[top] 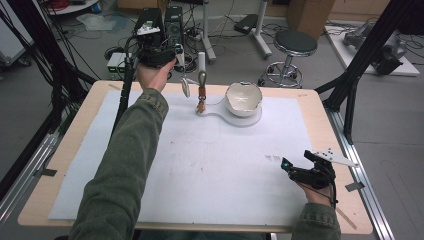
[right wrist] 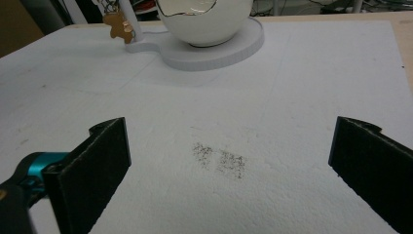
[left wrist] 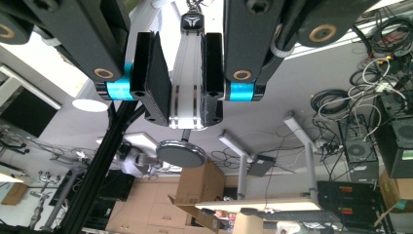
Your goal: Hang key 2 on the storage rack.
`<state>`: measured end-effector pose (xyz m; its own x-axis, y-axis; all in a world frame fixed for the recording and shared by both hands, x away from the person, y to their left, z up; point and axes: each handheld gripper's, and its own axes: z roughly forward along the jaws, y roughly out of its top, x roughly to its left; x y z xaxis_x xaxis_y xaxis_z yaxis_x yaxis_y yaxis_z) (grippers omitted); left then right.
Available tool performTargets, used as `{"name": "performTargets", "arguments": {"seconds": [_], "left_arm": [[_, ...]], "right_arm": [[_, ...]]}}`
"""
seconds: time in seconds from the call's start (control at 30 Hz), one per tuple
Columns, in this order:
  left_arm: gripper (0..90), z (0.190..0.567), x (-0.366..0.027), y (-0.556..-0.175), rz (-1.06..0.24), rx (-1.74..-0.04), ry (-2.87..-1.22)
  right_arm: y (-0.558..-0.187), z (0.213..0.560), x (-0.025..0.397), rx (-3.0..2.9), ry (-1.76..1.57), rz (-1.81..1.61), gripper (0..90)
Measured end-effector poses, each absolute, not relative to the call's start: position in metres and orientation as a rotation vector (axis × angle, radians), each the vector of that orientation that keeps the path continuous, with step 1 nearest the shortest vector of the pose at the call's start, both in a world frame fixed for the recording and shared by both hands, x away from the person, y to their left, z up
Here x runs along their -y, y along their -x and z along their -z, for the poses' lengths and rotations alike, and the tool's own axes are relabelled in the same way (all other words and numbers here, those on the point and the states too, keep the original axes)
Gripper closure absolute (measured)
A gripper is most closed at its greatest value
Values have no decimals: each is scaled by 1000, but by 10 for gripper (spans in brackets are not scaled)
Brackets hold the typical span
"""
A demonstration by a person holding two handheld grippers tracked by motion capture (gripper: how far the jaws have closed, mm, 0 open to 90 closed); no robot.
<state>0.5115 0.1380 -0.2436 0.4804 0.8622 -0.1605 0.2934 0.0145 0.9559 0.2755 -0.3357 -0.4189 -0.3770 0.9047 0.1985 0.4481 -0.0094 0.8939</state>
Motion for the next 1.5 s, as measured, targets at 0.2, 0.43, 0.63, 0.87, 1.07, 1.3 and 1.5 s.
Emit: {"name": "performTargets", "arguments": {"seconds": [0.2, 0.43, 0.63, 0.87, 1.07, 1.3, 1.5], "left_arm": [[735, 242, -132, -508, -584, -1036, -1522], [734, 243, -125, -505, -573, -1040, -1527], [734, 247, -120, -505, -574, -1036, -1551], [734, 254, -121, -504, -579, -1056, -1543], [734, 248, -127, -500, -595, -1061, -1527], [734, 242, -128, -494, -608, -1051, -1525], [733, 245, -124, -492, -596, -1043, -1543]], "right_arm": [[-276, 419, 336, -1832, -1408, -1361, 5], [-276, 419, 336, -1829, -1404, -1361, 5], [-276, 420, 336, -1829, -1407, -1361, 5], [-276, 420, 337, -1825, -1411, -1366, 5], [-276, 420, 337, -1826, -1409, -1363, 5], [-277, 420, 337, -1829, -1406, -1364, 5], [-277, 420, 337, -1829, -1407, -1365, 5]]}}
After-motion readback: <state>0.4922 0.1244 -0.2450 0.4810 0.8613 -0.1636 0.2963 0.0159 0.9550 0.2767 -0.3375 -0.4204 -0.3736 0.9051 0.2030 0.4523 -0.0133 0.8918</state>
